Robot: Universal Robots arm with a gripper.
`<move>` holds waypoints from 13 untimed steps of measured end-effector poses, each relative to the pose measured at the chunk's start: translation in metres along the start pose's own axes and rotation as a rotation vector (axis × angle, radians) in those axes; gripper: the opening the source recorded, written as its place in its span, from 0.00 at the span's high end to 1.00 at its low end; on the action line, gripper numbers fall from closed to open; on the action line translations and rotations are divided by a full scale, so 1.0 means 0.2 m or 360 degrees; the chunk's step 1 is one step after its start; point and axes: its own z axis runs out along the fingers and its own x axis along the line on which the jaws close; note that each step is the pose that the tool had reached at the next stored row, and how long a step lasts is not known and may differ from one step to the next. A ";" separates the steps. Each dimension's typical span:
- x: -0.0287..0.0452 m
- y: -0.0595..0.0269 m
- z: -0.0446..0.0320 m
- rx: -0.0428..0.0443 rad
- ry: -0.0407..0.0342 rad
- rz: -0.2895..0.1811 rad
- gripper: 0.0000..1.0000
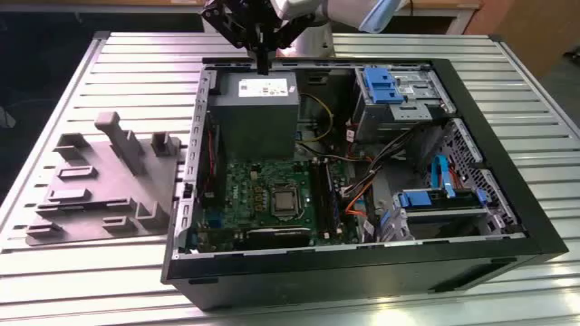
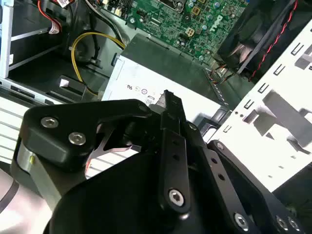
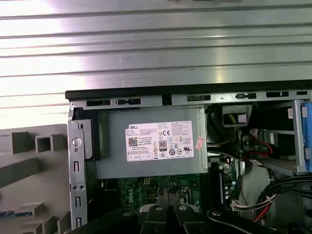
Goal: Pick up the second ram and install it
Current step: 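Reach for the second ram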
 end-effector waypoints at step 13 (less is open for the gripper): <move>0.001 0.000 0.000 0.0000 0.0000 0.0000 0.90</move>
